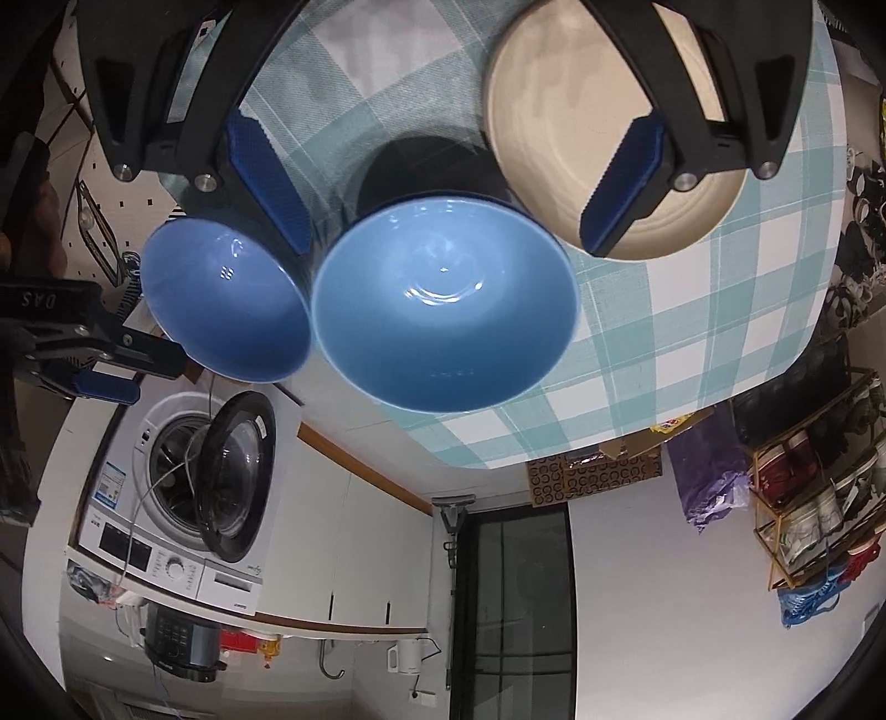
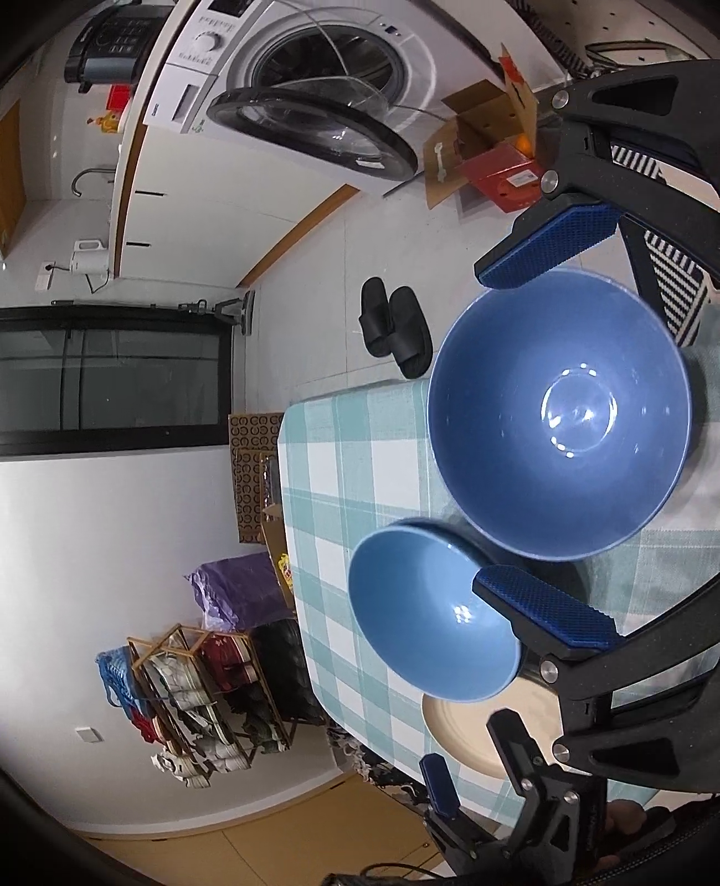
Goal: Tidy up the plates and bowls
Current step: 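Move both grippers to the rim of the darker blue bowl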
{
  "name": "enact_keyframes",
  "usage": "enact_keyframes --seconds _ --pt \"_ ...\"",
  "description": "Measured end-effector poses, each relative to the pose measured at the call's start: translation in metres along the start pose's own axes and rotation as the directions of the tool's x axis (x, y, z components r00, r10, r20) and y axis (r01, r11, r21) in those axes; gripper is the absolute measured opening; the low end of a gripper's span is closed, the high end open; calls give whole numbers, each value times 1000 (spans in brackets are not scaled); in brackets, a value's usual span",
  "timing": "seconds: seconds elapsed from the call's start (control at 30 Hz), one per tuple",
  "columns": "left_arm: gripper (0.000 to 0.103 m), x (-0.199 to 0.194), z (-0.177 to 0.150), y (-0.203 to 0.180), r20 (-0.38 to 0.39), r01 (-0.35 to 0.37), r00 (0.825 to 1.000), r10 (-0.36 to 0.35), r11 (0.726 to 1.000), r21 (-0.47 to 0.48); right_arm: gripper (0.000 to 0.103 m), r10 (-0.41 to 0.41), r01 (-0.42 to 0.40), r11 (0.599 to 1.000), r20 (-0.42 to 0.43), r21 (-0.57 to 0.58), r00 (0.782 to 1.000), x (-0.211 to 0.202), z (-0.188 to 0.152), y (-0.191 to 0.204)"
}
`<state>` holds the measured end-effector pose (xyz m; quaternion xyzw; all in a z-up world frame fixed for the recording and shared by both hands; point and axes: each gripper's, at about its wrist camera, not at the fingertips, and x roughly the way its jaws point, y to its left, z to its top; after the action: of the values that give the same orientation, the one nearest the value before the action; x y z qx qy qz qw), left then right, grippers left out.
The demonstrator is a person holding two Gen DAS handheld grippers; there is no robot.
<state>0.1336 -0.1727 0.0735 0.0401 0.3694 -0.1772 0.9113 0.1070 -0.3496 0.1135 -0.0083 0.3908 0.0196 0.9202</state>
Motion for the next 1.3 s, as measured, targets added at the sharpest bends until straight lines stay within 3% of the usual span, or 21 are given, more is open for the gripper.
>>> enact_keyframes --seconds 0.57,1.3 --pt "98 6 -17 -39 -5 45 999 -45 997 -55 102 -19 19 1000 0 -10 1000 -9 -22 -35" --pt "94 42 -13 -79 -74 128 988 -135 988 -87 102 -38 42 998 -90 44 995 34 -41 -81"
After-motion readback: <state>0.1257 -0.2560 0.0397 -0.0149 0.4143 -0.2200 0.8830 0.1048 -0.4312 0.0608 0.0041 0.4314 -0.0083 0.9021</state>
